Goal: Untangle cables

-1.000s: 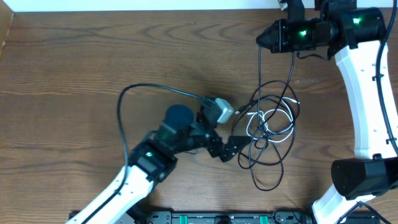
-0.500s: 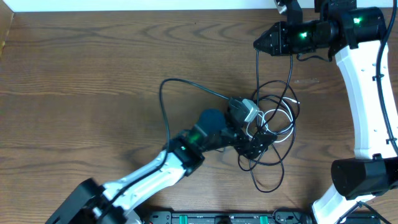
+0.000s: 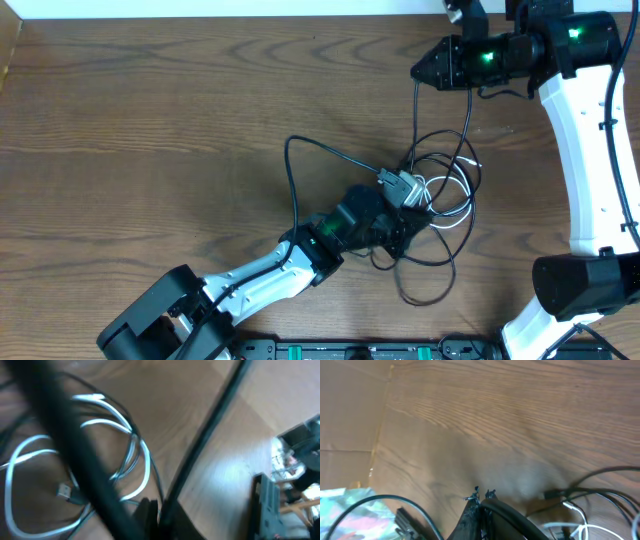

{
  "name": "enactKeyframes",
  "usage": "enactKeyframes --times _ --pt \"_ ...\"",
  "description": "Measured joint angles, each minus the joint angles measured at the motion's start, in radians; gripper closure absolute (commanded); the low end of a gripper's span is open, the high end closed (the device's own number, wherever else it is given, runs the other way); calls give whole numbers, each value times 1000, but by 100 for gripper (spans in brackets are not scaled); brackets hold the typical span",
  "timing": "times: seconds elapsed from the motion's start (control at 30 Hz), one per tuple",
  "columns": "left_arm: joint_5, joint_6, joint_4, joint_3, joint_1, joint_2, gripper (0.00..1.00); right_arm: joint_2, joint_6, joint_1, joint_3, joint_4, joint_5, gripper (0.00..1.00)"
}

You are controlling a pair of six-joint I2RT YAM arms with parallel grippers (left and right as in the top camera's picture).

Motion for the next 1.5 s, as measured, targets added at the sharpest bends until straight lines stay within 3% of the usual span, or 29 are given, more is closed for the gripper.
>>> enactKeyframes --times 0.33,0.43,0.53,0.6,0.97,1.13,1.5 --pt "-47 -74 -242 2 166 -89 93 0 1 -9 0 -21 247 98" --pt "-49 -80 -302 2 247 -173 93 0 10 -30 0 -30 322 75" --pt "-52 -90 -335 2 330 -261 92 0 14 -53 0 -42 364 35" --pt "-55 -99 -338 2 381 -314 92 0 12 -59 0 -64 375 2" --pt "-61 -219 -338 69 613 -524 93 -3 -34 6 -32 -132 372 1" --pt "-61 -241 -336 129 660 -598 93 -11 -44 61 -225 -87 346 1" --pt "-56 -254 -341 194 660 -633 93 -7 -16 166 -663 257 301 1"
